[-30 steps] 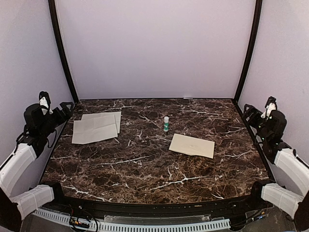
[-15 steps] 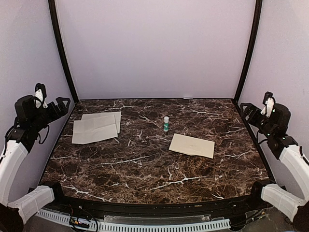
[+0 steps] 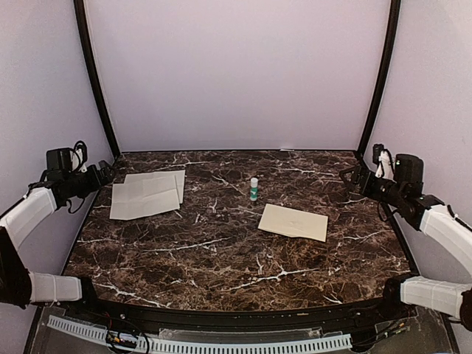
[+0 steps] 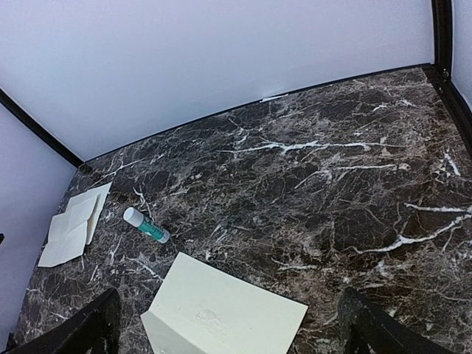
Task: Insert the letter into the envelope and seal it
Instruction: Pick up the letter from the center of the board.
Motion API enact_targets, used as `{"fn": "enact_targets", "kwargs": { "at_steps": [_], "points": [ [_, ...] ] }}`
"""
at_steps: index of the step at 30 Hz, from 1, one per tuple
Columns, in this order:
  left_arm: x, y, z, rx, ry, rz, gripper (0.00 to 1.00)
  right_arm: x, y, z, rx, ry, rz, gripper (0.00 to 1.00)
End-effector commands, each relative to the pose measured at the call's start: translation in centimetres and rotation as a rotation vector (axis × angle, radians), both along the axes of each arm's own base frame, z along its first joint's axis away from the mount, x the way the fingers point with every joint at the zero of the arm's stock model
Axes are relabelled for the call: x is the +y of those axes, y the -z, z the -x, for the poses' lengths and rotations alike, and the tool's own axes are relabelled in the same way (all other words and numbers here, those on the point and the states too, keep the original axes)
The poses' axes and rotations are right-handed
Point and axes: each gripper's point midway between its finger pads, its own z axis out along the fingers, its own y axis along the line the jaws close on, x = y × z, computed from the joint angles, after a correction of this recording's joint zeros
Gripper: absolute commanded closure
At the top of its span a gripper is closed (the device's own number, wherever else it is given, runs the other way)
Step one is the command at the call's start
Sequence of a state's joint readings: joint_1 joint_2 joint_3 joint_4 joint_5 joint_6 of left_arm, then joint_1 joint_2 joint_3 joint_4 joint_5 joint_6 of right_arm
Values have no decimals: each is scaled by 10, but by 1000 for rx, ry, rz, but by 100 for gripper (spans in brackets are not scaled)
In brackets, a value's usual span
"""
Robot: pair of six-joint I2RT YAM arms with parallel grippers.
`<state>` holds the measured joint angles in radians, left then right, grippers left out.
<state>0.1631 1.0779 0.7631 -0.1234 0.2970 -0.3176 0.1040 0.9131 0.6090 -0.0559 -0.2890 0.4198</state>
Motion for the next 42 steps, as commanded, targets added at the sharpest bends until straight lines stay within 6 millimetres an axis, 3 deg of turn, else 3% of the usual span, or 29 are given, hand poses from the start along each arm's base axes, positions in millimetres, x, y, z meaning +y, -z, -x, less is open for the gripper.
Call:
{"fn": "enact_targets", "kwargs": {
  "at_steps": [1, 5, 9, 12, 16, 18, 20, 24, 27, 32, 37, 40, 42],
  "points": [
    [27, 32, -3, 87, -56, 145, 1, 12, -11, 1, -30, -65, -12, 1],
    [42, 56, -1, 138, -108, 130, 1, 10, -6, -1, 12, -38, -34, 1],
    [54, 64, 5, 106, -149, 39, 2, 3, 3, 1, 97, 10, -36, 2],
    [49, 62, 7, 74, -128, 37, 1, 5, 0, 2, 89, 0, -35, 2],
    [52, 95, 11, 223, -162, 78, 2, 12, 4, 0, 72, -41, -58, 2],
    [50, 102, 10, 284, -149, 109, 4, 20, 4, 0, 53, -83, -84, 2],
    [38, 105, 8, 278, -100, 163, 7, 30, -3, 0, 27, -134, -126, 1],
    [43, 104, 6, 270, -116, 144, 12, 31, -4, 3, 58, -137, -127, 2],
    [41, 106, 3, 256, -109, 163, 18, 25, -3, 12, 35, -106, -109, 2],
    [37, 134, 1, 382, -93, 210, 30, 21, -10, 28, 27, -90, -113, 2],
    [39, 147, 2, 423, -105, 213, 39, 18, -19, 35, 28, -100, -62, 1],
    [38, 153, 2, 446, -97, 219, 54, 21, -20, 39, 48, -126, -49, 1],
    [39, 156, 1, 458, -94, 216, 56, 23, -21, 40, 50, -140, -46, 1]
  ]
}}
